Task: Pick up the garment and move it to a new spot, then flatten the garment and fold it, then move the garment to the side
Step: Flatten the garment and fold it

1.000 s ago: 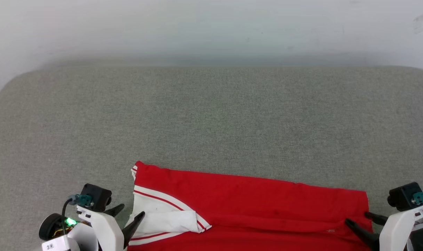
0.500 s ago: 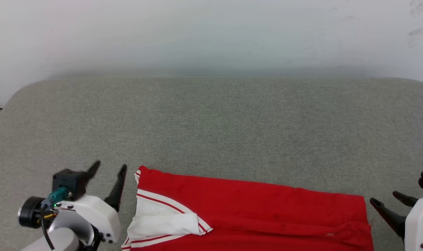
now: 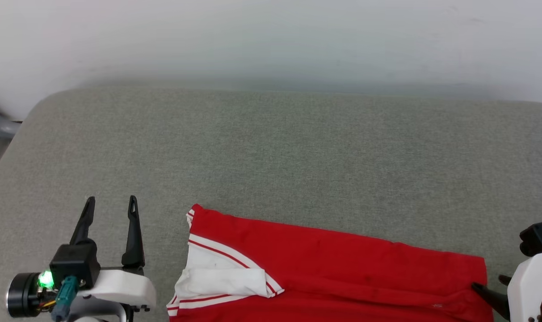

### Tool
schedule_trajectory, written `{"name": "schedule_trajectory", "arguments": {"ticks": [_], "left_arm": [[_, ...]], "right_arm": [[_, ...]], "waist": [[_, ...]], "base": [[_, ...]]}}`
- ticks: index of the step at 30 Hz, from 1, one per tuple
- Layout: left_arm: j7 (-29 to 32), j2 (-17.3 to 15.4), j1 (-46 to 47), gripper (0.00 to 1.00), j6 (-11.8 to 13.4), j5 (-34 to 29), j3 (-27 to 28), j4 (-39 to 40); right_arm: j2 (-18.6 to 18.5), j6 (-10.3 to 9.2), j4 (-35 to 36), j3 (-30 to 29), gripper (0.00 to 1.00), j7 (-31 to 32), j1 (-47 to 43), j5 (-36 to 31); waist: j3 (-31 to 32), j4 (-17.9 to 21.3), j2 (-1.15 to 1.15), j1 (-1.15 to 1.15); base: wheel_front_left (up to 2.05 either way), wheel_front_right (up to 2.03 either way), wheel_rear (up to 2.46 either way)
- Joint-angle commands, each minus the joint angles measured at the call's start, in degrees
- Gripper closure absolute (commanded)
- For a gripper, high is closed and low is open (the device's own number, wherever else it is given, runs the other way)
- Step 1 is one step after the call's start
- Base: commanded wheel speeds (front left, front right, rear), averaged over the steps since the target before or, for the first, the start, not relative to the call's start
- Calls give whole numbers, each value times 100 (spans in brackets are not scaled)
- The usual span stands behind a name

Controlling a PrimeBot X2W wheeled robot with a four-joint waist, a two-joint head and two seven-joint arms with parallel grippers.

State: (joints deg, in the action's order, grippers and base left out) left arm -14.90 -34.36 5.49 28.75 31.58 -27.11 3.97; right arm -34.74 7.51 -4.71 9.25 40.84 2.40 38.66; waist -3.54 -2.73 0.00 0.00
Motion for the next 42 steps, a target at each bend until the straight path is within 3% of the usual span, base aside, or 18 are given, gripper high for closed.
{"name": "schedule_trajectory", "arguments": {"ticks": [1,9,21,23,31,42], "left_arm": [[-40,249,-210,0,-43,-297,259,59],[-41,1044,-737,0,-264,-1199,1076,191],[-41,2080,-1096,0,-1084,-2318,1787,188],[-41,2207,-1089,0,-1179,-2417,1900,157],[-41,2512,-1210,0,-1490,-2705,2292,65],[-41,2653,-1311,0,-1758,-2998,2472,30]], "right_arm": [[77,-5,-135,6,0,50,79,-6],[267,-5,-594,106,0,80,86,46],[601,6,-1287,738,0,-170,-6,143],[592,13,-1277,858,100,-299,2,201],[243,-8,-1439,726,100,-737,236,410],[-345,-9,-1835,168,100,-944,348,467]], "waist": [[-58,-90,0,0],[-150,-197,0,0],[-254,-283,0,0],[-258,-285,0,0],[-177,-230,0,0],[-90,-148,0,0]], "base": [[0,0,0],[0,0,0],[0,0,0],[0,0,0],[0,0,0],[0,0,0]]}}
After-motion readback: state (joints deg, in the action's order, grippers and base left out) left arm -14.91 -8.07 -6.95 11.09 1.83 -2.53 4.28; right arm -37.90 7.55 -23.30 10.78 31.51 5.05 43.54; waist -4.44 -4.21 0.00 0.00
